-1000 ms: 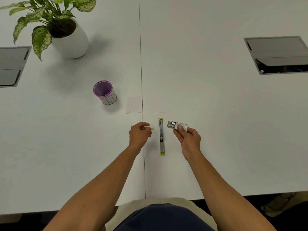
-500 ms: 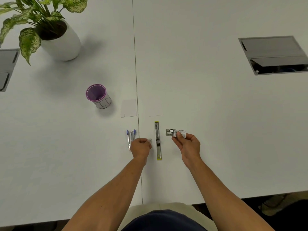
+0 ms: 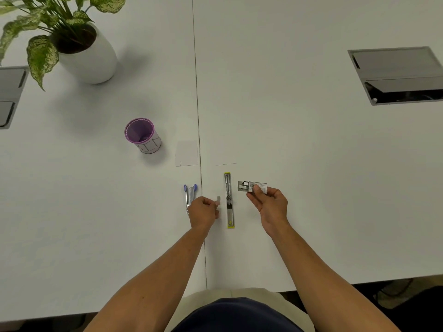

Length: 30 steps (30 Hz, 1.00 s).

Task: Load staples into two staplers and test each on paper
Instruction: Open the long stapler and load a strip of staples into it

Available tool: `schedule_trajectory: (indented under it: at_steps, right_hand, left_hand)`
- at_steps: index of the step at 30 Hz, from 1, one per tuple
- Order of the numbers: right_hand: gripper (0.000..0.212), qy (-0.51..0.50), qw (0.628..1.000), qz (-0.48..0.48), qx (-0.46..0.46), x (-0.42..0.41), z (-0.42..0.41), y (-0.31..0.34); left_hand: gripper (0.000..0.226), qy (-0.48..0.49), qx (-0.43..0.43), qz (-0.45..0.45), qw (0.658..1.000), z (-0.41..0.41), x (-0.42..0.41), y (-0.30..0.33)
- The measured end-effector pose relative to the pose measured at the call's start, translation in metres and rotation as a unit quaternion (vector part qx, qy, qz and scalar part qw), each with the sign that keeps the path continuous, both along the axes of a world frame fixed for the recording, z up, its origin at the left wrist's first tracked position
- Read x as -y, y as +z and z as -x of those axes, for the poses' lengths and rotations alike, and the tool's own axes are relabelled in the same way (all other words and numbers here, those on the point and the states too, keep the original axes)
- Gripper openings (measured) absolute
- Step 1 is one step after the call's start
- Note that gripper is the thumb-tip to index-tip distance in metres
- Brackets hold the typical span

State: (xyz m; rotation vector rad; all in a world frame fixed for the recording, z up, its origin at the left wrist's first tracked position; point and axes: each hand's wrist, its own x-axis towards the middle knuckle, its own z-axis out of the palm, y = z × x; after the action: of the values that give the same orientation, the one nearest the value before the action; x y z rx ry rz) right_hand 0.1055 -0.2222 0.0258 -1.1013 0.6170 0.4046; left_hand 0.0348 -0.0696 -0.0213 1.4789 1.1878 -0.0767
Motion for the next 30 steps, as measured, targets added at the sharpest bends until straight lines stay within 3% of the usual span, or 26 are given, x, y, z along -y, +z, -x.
schedule_trajectory:
  at_steps: [5, 8, 13, 20, 23, 30]
  right_hand:
    - [0.018, 0.016, 1.0, -0.007, 0.001, -0.006, 0.003, 0.002]
    - [0.021, 0.028, 1.0, -0.008, 0.003, -0.011, 0.006, 0.005]
    - [0.025, 0.037, 0.999, -0.005, 0.001, -0.016, 0.012, 0.012]
    - [0.028, 0.014, 0.998, -0.065, -0.021, -0.017, 0.017, 0.018]
    - [0.033, 0.016, 0.994, -0.108, -0.03, -0.02, 0.021, 0.02]
    - [0.029, 0.032, 0.994, -0.103, -0.012, -0.026, 0.024, 0.026]
  left_hand:
    - [0.012, -0.065, 0.09, -0.037, 0.993, -0.004, -0.008, 0.021]
    - [0.006, -0.101, 0.143, -0.016, 0.984, -0.011, -0.01, 0.037]
    - [0.025, -0.168, 0.188, 0.013, 0.968, -0.015, -0.006, 0.053]
    - [0.03, -0.158, 0.212, 0.045, 0.963, -0.009, -0.001, 0.066]
    - [0.029, -0.171, 0.22, 0.017, 0.96, -0.012, 0.002, 0.074]
    - [0.021, -0.152, 0.241, 0.023, 0.958, -0.006, -0.001, 0.083]
